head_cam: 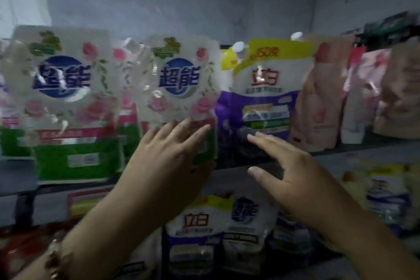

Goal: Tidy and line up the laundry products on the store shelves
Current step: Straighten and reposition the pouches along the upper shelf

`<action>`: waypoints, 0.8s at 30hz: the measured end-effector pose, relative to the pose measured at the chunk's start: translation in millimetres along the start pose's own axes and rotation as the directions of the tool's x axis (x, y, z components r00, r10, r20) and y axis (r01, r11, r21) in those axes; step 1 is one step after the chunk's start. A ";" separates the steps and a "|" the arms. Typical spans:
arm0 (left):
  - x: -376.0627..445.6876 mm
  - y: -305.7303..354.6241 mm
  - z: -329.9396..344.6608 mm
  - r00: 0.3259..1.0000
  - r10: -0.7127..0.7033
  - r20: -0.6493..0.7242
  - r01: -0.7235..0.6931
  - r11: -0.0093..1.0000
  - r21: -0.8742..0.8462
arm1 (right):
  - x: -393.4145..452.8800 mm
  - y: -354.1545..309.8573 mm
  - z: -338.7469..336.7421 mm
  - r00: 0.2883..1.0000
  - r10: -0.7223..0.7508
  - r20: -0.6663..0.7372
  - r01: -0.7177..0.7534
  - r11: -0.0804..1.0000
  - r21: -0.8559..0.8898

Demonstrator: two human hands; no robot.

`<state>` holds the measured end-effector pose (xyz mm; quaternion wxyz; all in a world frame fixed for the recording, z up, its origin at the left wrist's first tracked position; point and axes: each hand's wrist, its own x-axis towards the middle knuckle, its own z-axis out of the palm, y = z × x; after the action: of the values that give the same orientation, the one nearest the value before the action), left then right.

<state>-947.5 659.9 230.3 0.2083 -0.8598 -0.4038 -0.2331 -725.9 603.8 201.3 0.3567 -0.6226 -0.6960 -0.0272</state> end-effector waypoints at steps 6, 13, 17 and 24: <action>59.3 153.9 44.5 0.994 -0.004 0.106 0.019 0.991 -0.135 | -62.1 130.2 -80.2 0.984 0.151 0.091 -0.137 0.980 -0.143; 131.5 312.6 86.8 0.993 0.061 0.102 -0.046 0.988 -0.144 | -107.3 267.8 -169.7 0.941 0.314 0.125 -0.289 0.940 -0.182; 173.6 351.2 90.3 0.996 0.015 0.092 -0.005 0.994 -0.107 | -93.4 309.9 -193.4 0.954 0.266 0.142 -0.237 0.953 -0.190; 218.8 377.4 107.6 0.992 -0.046 0.121 0.059 0.993 -0.105 | -56.2 344.2 -201.3 0.979 0.169 0.112 -0.150 0.976 -0.160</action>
<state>-500.1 627.8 204.0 0.1308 -0.8712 -0.4248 -0.2087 -329.5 536.0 181.4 0.2651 -0.7023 -0.6605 -0.0117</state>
